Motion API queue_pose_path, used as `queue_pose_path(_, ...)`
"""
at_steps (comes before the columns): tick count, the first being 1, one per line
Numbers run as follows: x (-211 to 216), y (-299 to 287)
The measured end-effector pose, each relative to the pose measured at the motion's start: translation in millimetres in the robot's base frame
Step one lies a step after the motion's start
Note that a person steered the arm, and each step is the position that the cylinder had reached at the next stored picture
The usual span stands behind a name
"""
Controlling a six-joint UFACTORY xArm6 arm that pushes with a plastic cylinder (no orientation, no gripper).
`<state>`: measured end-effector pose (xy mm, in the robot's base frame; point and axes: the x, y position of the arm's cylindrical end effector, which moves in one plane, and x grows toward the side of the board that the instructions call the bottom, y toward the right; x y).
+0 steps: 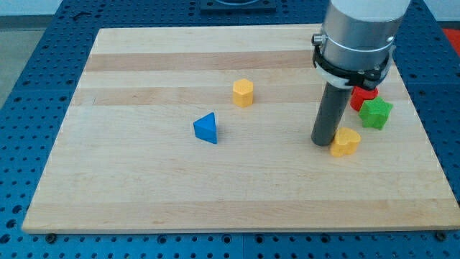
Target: Push the blue triangle left and right a bit
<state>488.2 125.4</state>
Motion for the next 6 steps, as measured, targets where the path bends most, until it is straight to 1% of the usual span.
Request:
queue_pose_path(1, -8, -59)
queue_pose_path(2, -32, -112)
queue_pose_path(4, -48, -197)
queue_pose_path(5, -48, -242)
queue_pose_path(6, -28, -255)
